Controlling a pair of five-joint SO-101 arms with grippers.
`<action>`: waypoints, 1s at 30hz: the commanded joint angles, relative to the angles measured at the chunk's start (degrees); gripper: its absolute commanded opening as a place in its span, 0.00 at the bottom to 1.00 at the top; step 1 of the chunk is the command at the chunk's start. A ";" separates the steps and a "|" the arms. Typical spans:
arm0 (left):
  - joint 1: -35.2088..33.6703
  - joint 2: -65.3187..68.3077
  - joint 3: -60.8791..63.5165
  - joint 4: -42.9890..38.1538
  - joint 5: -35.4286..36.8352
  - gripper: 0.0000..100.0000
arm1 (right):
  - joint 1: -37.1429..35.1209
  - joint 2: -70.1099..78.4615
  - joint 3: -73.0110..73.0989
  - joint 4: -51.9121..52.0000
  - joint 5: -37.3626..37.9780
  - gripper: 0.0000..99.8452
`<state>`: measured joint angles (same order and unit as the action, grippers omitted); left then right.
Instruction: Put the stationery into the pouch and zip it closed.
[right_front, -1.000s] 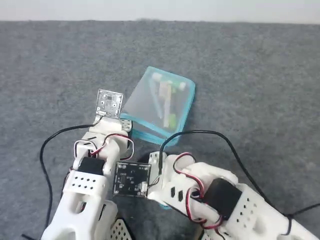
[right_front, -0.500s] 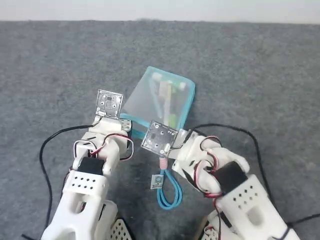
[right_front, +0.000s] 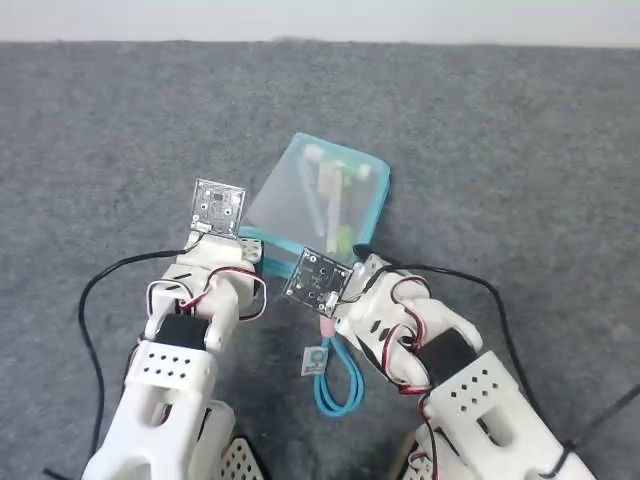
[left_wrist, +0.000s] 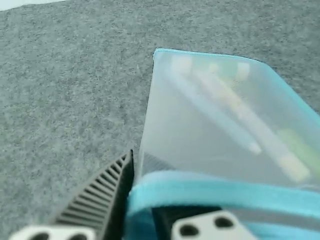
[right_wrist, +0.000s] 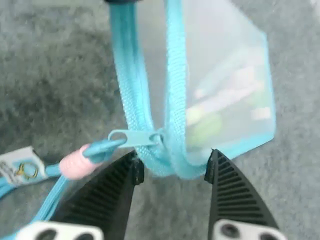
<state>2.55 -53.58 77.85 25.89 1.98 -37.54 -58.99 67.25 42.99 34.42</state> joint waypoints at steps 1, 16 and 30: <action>0.09 -0.09 -1.89 -2.37 0.79 0.01 | 0.75 -0.66 -0.70 -4.26 -0.70 0.20; 0.97 -0.70 -1.89 -2.29 0.70 0.01 | 4.26 4.00 -3.25 -10.59 -1.23 0.01; 1.49 -14.15 -9.98 20.48 0.79 0.18 | 19.56 31.16 -26.20 -9.98 -17.76 0.01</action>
<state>3.96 -60.44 70.73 41.80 2.51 -20.66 -27.60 45.98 34.46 19.56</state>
